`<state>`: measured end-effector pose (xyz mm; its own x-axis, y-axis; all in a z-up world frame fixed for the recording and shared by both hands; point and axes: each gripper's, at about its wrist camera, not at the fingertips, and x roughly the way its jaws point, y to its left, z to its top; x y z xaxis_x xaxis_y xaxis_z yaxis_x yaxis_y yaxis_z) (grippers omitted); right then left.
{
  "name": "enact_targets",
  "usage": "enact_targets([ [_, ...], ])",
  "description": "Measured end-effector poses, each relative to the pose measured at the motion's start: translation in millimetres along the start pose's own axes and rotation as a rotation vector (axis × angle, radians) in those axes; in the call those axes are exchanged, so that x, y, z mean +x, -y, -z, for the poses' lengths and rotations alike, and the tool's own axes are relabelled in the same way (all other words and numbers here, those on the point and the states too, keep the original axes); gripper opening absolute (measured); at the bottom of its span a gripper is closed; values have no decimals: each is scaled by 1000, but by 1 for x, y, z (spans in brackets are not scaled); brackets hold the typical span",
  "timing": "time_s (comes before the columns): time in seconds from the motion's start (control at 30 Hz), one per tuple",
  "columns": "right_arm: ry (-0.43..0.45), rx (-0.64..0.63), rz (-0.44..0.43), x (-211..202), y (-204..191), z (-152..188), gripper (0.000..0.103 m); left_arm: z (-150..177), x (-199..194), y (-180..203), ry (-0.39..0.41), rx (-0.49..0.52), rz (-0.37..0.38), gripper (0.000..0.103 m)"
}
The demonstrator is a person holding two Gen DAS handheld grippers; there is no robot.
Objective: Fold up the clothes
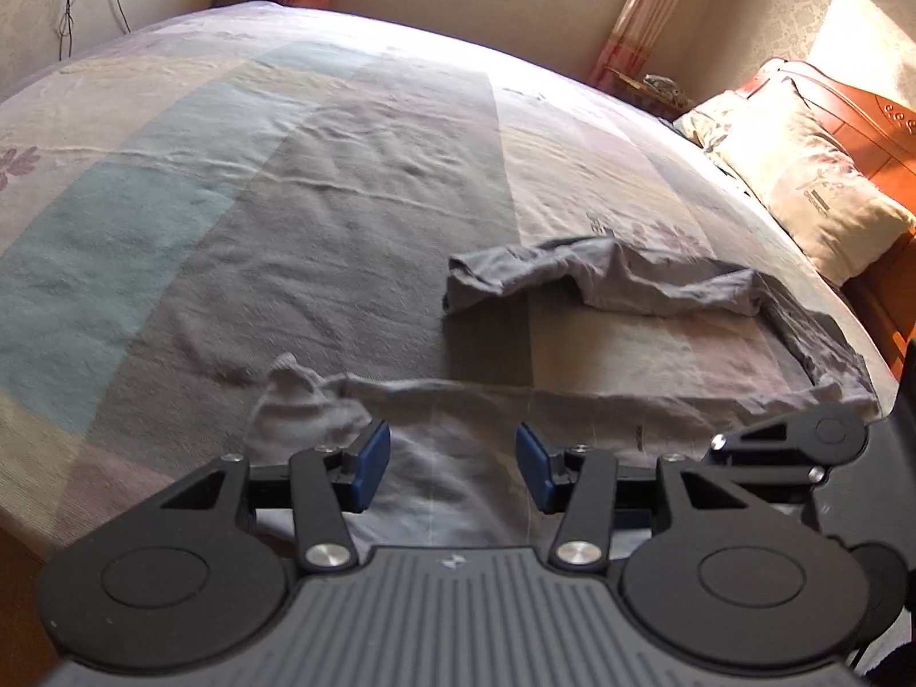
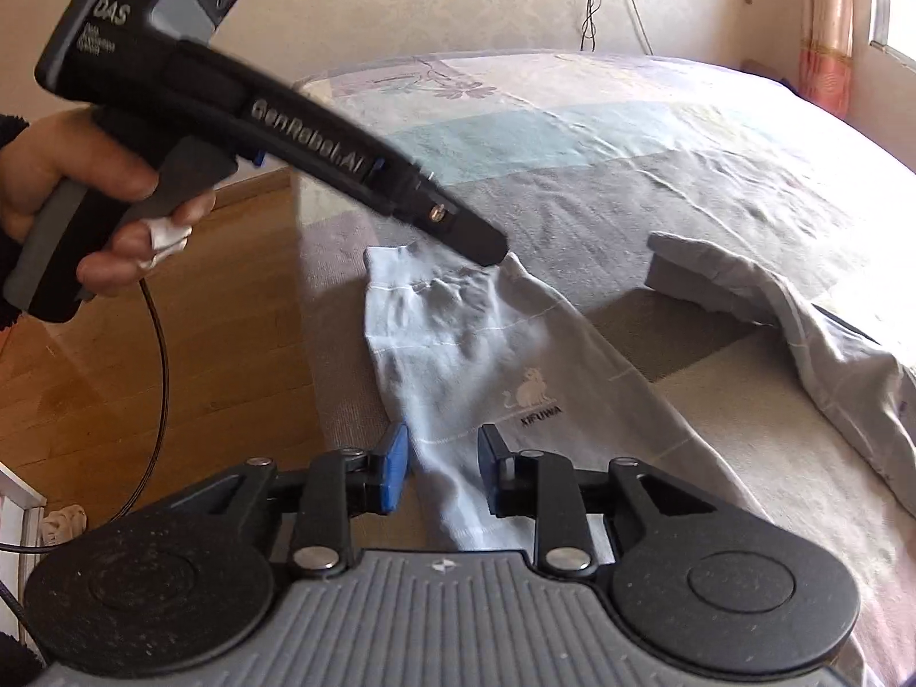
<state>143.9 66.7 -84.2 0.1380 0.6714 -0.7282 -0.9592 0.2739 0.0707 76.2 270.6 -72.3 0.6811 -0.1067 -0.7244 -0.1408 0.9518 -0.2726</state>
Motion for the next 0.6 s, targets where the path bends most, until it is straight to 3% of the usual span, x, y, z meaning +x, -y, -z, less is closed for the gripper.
enact_targets([
  [0.07,-3,19,35,-21,6,13,41,15,13,-2,-73,19,-78,51],
  [0.1,-7,30,64,-33,11,21,43,21,16,-4,-103,26,-123,45],
  [0.23,-48,112,238,-79,32,64,54,24,3,-1,-102,63,-188,41],
  [0.3,-74,175,327,-98,41,87,57,20,2,16,-106,136,-240,41],
  [0.4,-95,291,431,-119,49,118,58,14,6,49,-70,239,-162,53],
  [0.5,-70,369,512,-132,53,140,67,11,23,82,-67,310,-80,53],
  [0.6,-40,414,585,-142,57,154,71,21,37,88,-92,308,-95,56],
])
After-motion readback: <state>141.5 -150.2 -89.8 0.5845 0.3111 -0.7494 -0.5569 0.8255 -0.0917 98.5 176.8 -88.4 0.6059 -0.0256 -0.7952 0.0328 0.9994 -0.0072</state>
